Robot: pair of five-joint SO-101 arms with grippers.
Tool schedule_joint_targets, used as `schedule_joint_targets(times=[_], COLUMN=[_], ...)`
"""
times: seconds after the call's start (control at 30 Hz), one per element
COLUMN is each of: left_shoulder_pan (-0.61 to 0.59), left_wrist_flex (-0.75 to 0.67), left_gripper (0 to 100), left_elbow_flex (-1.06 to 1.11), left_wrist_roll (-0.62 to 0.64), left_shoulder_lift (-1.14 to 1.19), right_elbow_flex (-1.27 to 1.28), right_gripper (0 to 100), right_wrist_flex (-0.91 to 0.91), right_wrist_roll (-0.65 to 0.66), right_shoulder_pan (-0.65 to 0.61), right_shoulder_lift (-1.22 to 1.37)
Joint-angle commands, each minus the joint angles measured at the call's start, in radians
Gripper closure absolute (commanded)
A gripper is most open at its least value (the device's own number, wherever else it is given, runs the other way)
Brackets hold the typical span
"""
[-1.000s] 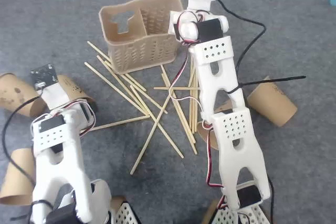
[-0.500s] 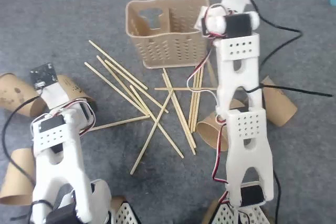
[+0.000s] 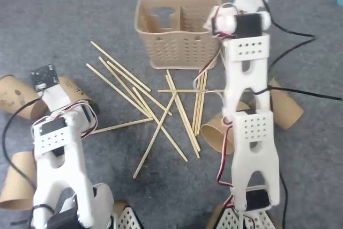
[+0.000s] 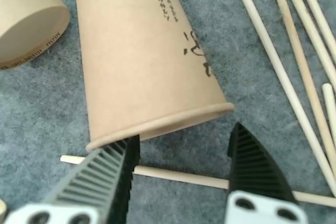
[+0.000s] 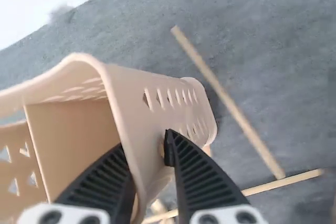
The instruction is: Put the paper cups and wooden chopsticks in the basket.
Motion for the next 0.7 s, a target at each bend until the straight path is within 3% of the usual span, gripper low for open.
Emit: schedule_joint_targets(times=[0.0, 0.4, 0.67], left_shoulder_pan=[0.012, 0.012, 0.012], left_wrist_flex=[-0.023, -0.028, -0.028], left_gripper=[74, 74, 74], left_elbow_flex=[-0.008, -0.002, -0.002], left_wrist_roll=[-0.008, -0.008, -0.008], left_shoulder_lift=[-0.011, -0.017, -0.018], right_elbow_flex=[0.003, 0.025, 0.025], right_gripper=[99.3, 99.3, 99.1], right_wrist_flex=[0.03, 0.033, 0.044], right_wrist_roll=[-0.083, -0.13, 0.089], right_shoulder_pan=[-0.093, -0.136, -0.101], right_shoulder_lift=[-0.11, -0.11, -0.147])
